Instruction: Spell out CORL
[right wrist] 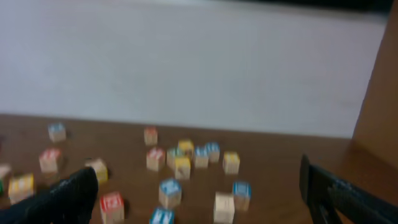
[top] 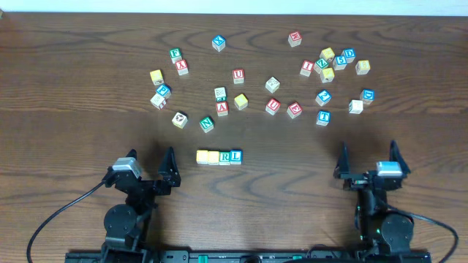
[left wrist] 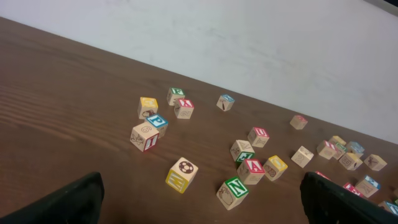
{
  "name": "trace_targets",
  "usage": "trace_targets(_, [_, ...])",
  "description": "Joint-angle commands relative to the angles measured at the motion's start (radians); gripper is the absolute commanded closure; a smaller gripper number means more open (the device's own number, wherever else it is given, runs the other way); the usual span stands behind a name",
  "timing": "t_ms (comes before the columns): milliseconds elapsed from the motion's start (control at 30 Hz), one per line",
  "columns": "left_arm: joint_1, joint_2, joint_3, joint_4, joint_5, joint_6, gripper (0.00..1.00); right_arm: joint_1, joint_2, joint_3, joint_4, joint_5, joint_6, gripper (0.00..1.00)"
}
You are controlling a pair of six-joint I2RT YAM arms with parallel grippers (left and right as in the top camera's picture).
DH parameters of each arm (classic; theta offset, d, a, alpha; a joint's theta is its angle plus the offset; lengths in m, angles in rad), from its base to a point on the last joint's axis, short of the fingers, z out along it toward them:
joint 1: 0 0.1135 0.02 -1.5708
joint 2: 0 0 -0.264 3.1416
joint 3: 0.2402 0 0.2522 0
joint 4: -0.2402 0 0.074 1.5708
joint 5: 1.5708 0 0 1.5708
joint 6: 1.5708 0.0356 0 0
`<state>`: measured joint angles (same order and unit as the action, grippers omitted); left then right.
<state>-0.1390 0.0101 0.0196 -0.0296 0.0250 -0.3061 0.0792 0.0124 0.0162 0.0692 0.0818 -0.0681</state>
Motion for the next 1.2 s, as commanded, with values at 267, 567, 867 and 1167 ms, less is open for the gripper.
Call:
trace_targets(267, [0.005,-0.006,-0.016,-0.042,-0.010,0.017,0.01,-0.014,-0.003,-0.011,-0.142,-0.029,0.000,0.01])
trace_targets(567, [0.005,-0.006,-0.016,-0.042,-0.010,0.017,0.01,-0.014,-0.003,-0.011,-0.141,-0.029,0.000,0.01])
trace_targets(867, [0.005,-0.006,-0.016,-0.042,-0.010,0.017,0.01,-0.014,-0.003,-0.011,-0.141,-0.029,0.000,0.01])
trace_targets(1167, [0.005,-0.006,-0.016,-0.042,-0.010,0.017,0.01,-0.014,-0.003,-0.011,-0.140,-0.029,0.000,0.01])
